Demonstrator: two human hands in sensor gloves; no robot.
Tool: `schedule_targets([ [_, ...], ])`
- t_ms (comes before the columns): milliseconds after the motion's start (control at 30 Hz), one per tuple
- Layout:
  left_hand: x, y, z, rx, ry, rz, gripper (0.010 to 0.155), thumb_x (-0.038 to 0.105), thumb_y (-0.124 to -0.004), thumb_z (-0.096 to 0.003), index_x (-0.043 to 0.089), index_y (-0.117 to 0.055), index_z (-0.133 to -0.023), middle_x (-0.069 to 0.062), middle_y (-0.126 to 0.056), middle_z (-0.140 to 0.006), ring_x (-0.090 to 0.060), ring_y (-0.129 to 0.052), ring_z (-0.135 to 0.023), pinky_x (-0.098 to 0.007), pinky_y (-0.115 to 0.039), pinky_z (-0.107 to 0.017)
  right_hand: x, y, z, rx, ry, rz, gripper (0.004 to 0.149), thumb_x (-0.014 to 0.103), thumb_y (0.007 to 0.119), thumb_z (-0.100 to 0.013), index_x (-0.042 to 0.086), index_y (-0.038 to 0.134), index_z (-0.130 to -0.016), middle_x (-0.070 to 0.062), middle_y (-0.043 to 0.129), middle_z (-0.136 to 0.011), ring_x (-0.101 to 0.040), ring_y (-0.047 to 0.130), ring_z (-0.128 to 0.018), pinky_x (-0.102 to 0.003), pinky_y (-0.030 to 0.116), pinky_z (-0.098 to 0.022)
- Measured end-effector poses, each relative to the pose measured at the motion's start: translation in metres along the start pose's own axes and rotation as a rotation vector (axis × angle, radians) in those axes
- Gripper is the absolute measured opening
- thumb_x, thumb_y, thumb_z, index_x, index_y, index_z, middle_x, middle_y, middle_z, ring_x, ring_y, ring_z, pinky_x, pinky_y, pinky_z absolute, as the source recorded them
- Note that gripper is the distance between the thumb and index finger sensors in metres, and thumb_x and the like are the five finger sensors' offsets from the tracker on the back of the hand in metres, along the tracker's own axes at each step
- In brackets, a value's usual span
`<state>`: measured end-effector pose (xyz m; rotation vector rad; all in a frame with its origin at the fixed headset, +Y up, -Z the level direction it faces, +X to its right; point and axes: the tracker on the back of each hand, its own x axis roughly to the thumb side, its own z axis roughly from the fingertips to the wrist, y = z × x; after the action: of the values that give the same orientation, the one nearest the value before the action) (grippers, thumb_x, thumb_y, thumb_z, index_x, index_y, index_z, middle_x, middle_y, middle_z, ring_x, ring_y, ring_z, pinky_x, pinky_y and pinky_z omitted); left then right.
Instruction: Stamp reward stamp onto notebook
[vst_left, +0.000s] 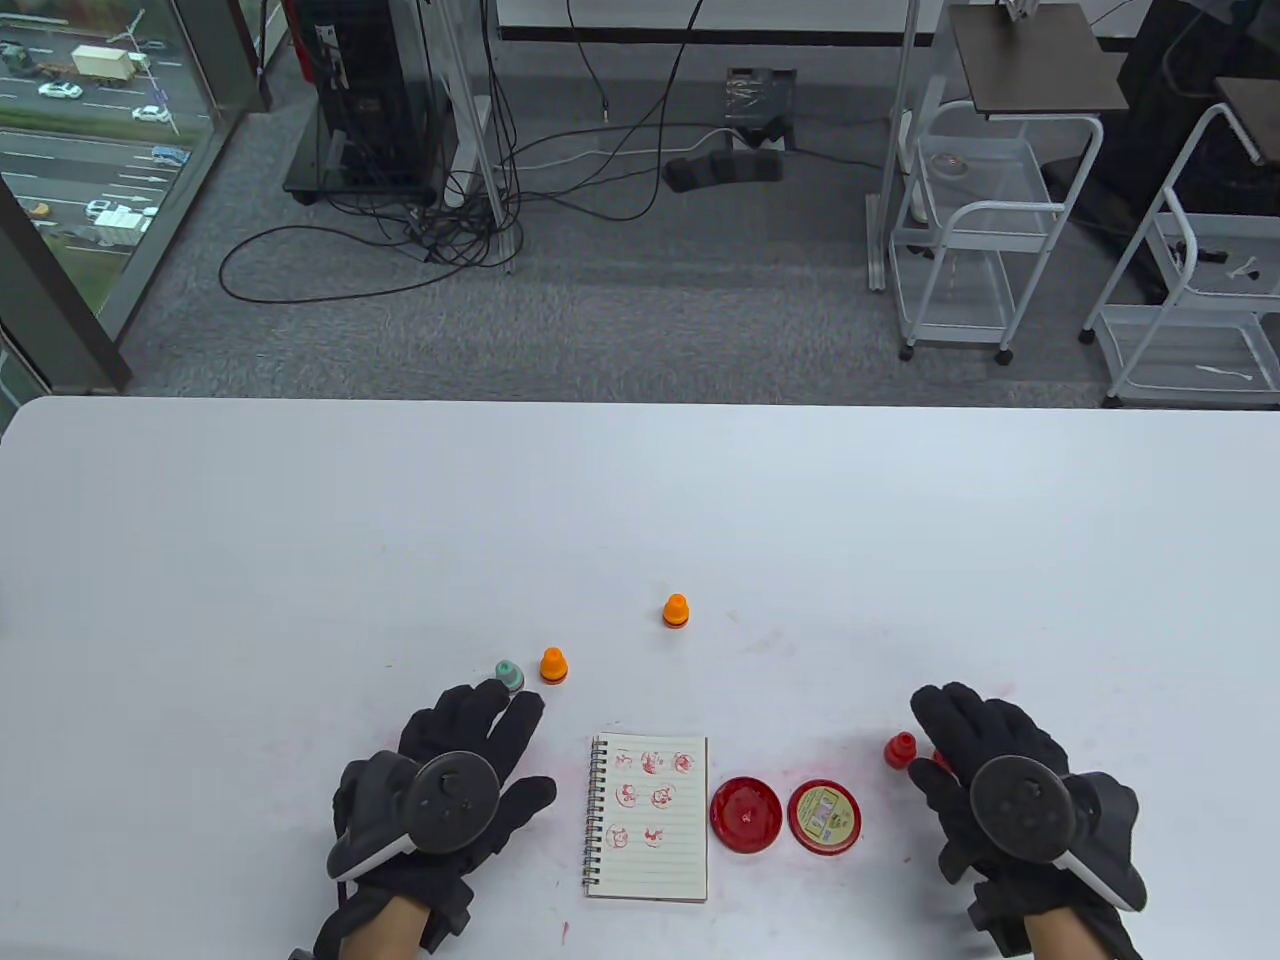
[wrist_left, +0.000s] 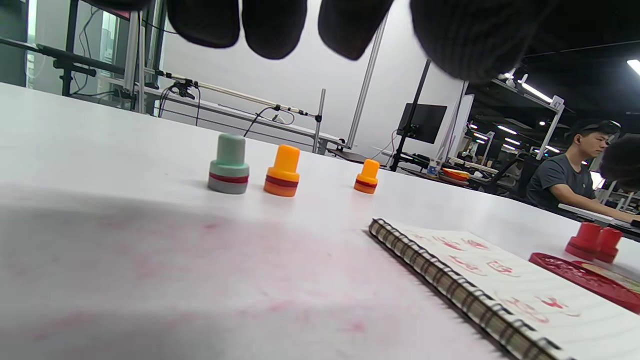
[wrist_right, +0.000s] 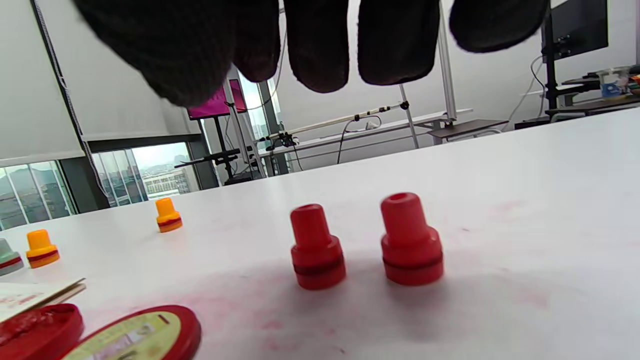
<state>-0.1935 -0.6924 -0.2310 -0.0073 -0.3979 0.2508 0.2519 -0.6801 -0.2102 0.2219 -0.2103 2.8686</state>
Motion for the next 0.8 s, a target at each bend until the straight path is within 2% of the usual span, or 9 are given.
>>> schedule_targets([
  [100, -0.006, 0.007, -0.005, 0.035, 0.031, -0.008, 0.088, 0.057, -0.074, -0.0468, 0.021, -0.039, -0.119, -0.021, -0.047, -0.120, -0.051, -0.057, -0.105, -0.070, -0.054, -0.072, 0.011, -0.006, 0.000, -0.034, -0.046, 0.012, 0.062, 0.044, 0.078, -0.047, 0.028, 0.063, -0.105, -0.009, 0.069, -0.112, -0.048, 0.071, -0.096, -0.073, 0.061, -0.066],
  [333, -0.024, 0.019, -0.042, -0.078, 0.104, -0.063, 0.086, 0.054, -0.076, -0.0464, 0.020, -0.043, -0.118, -0.020, -0.049, -0.120, -0.050, -0.059, -0.104, -0.069, -0.056, -0.072, 0.021, -0.009, 0.001, -0.064, -0.088, -0.007, 0.059, 0.043, 0.077, -0.048, 0.027, 0.064, -0.104, -0.009, 0.070, -0.111, -0.049, 0.072, -0.095, -0.073, 0.062, -0.065],
  [533, -0.041, 0.000, -0.081, -0.193, 0.184, -0.018, 0.090, 0.049, -0.080, -0.0453, 0.017, -0.037, -0.118, -0.018, -0.045, -0.120, -0.049, -0.057, -0.105, -0.069, -0.054, -0.073, 0.018, -0.005, -0.001, -0.046, -0.082, -0.028, 0.058, 0.042, 0.076, -0.049, 0.027, 0.065, -0.104, -0.009, 0.070, -0.111, -0.049, 0.072, -0.094, -0.072, 0.064, -0.065],
  [667, -0.048, -0.016, -0.096, -0.277, 0.217, -0.041, 0.087, 0.046, -0.084, -0.0441, 0.016, -0.044, -0.115, -0.017, -0.050, -0.116, -0.046, -0.061, -0.102, -0.067, -0.055, -0.073, 0.017, -0.005, -0.001, -0.044, -0.075, -0.037, 0.057, 0.042, 0.075, -0.049, 0.027, 0.065, -0.104, -0.010, 0.071, -0.111, -0.049, 0.072, -0.094, -0.071, 0.065, -0.065],
  [800, -0.050, -0.027, -0.106, -0.308, 0.224, -0.086, 0.080, 0.044, -0.085, -0.0433, 0.016, -0.054, -0.112, -0.015, -0.061, -0.111, -0.042, -0.067, -0.097, -0.066, -0.056, -0.072, 0.016, -0.005, -0.002, -0.041, -0.072, -0.043, 0.057, 0.042, 0.075, -0.050, 0.026, 0.066, -0.104, -0.010, 0.071, -0.110, -0.049, 0.073, -0.094, -0.070, 0.066, -0.065],
])
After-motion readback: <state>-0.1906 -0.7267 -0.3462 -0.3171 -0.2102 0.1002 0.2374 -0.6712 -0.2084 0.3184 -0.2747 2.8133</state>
